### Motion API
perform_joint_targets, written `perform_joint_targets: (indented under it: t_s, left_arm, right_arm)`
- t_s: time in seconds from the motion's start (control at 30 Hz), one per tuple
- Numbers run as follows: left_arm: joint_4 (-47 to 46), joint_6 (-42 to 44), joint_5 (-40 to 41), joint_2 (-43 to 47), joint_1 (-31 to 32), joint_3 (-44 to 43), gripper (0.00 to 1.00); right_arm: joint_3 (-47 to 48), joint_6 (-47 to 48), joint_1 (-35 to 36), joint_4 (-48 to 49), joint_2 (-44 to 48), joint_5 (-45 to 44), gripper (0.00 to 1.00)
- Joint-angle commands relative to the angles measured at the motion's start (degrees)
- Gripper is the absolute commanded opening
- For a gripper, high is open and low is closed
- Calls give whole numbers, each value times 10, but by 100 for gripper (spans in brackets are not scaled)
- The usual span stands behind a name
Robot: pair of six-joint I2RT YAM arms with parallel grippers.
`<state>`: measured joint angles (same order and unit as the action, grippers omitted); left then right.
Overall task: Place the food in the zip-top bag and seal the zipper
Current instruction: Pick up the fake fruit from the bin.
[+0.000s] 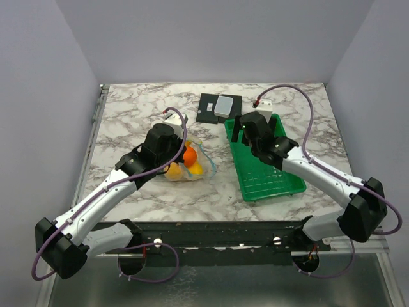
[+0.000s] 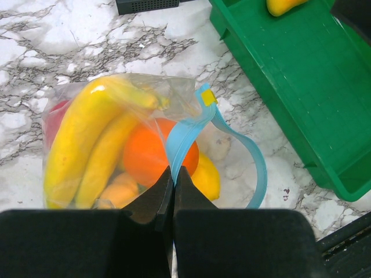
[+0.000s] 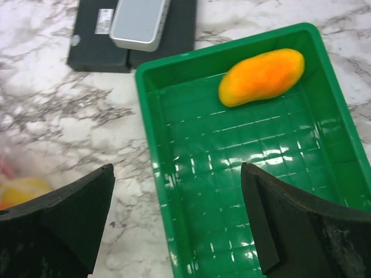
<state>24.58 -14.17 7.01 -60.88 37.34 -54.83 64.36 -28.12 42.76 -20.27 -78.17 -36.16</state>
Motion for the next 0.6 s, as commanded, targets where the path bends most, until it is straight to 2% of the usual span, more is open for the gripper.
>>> perform_joint_targets:
  t_s: [0.0,0.23,0.57]
  left_arm:
    - [-2,-2,10,5,-2,1,0]
    - [-3,-1,10,4,-2,1,0]
    - [-2,0,9,6,-2,0,0]
  right_arm:
    - [4,-35,-40,-4,-32,1,95]
    - [8,-93,-101,14,-69,21,97]
    - [64,-234,-155,-28,-153,-4,100]
